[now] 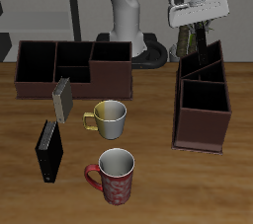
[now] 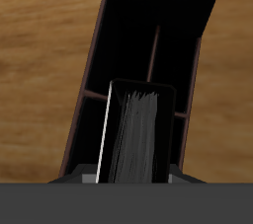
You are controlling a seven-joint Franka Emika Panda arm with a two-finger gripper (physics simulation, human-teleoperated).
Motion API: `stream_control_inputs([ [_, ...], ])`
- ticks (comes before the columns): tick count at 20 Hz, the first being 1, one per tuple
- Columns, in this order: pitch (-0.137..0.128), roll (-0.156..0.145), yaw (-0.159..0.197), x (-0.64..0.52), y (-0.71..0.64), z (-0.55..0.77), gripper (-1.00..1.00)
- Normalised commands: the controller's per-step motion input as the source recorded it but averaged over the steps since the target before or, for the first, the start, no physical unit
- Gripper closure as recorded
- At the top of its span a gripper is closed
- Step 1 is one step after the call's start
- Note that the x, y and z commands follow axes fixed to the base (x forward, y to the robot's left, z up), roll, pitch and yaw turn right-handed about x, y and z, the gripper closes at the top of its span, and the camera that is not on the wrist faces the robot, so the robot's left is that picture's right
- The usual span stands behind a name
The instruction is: Place the left black book into the left desk caddy's left compartment
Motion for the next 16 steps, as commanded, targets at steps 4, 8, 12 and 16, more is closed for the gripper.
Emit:
stream_control_inputs([
  [4,0.103,-0.004,-0.018,0.12,-0.07,-0.42,1.00],
  [8,0.107,-0.012,-0.027,0.04,-0.02,-0.36,1.00],
  [12,0.053,0.027,0.023,-0.01,0.07,-0.28,1.00],
  [16,0.051,0.035,0.028,-0.06,0.10,-0.27,1.00],
])
